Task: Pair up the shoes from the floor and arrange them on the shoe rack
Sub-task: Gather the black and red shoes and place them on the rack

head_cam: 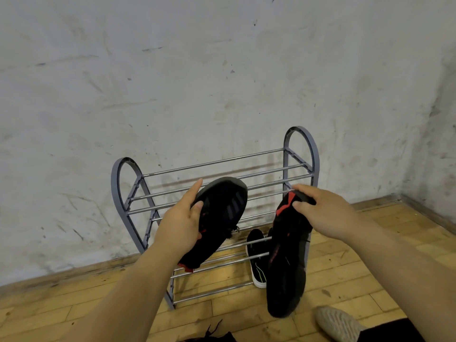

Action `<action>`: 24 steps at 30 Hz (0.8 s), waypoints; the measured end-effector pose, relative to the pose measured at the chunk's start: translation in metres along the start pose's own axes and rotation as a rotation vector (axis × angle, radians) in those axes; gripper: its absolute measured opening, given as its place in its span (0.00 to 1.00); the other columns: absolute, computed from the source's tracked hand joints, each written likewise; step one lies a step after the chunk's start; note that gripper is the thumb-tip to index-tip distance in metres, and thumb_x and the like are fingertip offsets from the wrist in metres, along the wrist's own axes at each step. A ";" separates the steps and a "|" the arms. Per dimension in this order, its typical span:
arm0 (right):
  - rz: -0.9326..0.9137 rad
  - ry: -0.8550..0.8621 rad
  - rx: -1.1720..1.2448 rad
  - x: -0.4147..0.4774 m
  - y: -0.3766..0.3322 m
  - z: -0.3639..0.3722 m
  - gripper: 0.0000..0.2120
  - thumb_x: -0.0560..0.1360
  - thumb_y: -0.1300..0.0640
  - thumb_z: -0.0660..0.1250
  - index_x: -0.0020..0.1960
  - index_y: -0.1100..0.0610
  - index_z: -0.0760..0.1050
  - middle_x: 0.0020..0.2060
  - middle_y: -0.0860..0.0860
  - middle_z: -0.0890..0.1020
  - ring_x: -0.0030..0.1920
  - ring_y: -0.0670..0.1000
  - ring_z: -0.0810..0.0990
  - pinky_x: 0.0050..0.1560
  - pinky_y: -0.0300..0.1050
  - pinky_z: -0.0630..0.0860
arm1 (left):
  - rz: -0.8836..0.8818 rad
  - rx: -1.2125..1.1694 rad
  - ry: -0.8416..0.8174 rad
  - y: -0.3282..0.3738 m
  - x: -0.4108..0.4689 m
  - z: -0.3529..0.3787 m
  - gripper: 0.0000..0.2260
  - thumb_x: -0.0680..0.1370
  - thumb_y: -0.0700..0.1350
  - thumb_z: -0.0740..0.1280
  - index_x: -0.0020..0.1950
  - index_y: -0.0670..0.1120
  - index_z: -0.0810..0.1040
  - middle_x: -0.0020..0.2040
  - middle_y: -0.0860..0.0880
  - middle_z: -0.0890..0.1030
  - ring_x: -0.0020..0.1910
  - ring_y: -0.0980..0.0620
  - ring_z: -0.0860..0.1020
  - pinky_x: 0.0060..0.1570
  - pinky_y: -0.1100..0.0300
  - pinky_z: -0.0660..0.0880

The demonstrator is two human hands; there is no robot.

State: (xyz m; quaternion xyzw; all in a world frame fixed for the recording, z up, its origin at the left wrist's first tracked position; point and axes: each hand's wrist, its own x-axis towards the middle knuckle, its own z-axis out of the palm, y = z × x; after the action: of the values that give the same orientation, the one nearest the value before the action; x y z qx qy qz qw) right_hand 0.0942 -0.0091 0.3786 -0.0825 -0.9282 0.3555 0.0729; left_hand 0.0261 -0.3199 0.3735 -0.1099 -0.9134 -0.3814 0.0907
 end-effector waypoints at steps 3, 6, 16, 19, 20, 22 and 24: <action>0.041 0.185 0.142 -0.001 -0.001 -0.007 0.22 0.82 0.44 0.65 0.75 0.38 0.71 0.72 0.46 0.76 0.68 0.55 0.77 0.67 0.51 0.75 | 0.013 0.017 0.045 0.001 -0.001 -0.002 0.23 0.87 0.51 0.56 0.79 0.72 0.58 0.50 0.50 0.82 0.35 0.49 0.81 0.38 0.52 0.82; 0.030 0.322 0.279 -0.001 -0.001 -0.011 0.17 0.79 0.42 0.65 0.67 0.35 0.74 0.61 0.43 0.81 0.58 0.54 0.82 0.59 0.59 0.82 | 0.049 0.120 0.075 0.002 0.000 -0.006 0.24 0.87 0.53 0.54 0.80 0.72 0.53 0.47 0.47 0.82 0.36 0.49 0.80 0.40 0.46 0.82; 0.165 0.385 0.600 0.002 -0.005 -0.009 0.10 0.82 0.52 0.66 0.62 0.41 0.73 0.54 0.49 0.80 0.52 0.56 0.83 0.46 0.56 0.87 | 0.071 0.399 0.030 0.008 0.000 -0.014 0.26 0.87 0.55 0.51 0.82 0.67 0.42 0.34 0.52 0.77 0.32 0.50 0.77 0.33 0.49 0.77; 0.196 0.391 0.697 0.003 -0.005 -0.009 0.12 0.83 0.55 0.65 0.63 0.41 0.74 0.57 0.53 0.80 0.52 0.57 0.84 0.46 0.56 0.87 | 0.050 0.320 0.082 0.006 0.000 -0.012 0.25 0.86 0.56 0.52 0.82 0.68 0.47 0.39 0.50 0.80 0.34 0.50 0.78 0.37 0.46 0.80; 0.206 0.390 0.750 0.003 -0.006 -0.010 0.13 0.83 0.56 0.65 0.63 0.42 0.74 0.57 0.53 0.80 0.52 0.56 0.83 0.47 0.56 0.87 | 0.039 0.281 0.096 0.004 0.000 -0.012 0.24 0.86 0.56 0.52 0.81 0.69 0.49 0.40 0.50 0.80 0.34 0.50 0.78 0.37 0.46 0.81; 0.227 0.375 0.884 0.005 -0.007 -0.010 0.18 0.84 0.60 0.64 0.68 0.42 0.73 0.59 0.51 0.79 0.55 0.56 0.83 0.51 0.58 0.86 | 0.015 0.209 0.113 0.003 -0.001 -0.013 0.24 0.86 0.56 0.53 0.80 0.71 0.50 0.39 0.52 0.79 0.34 0.50 0.79 0.37 0.48 0.81; 0.248 0.355 1.026 0.006 -0.007 -0.010 0.24 0.84 0.63 0.62 0.76 0.44 0.70 0.62 0.52 0.78 0.58 0.57 0.83 0.54 0.59 0.85 | 0.005 0.170 0.120 0.003 0.000 -0.014 0.23 0.86 0.56 0.54 0.80 0.71 0.51 0.39 0.53 0.78 0.35 0.50 0.80 0.38 0.47 0.82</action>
State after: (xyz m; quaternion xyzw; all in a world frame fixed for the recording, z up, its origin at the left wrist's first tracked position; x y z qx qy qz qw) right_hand 0.0893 -0.0069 0.3909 -0.2035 -0.5927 0.7486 0.2165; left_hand 0.0280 -0.3282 0.3850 -0.0813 -0.9350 -0.3084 0.1554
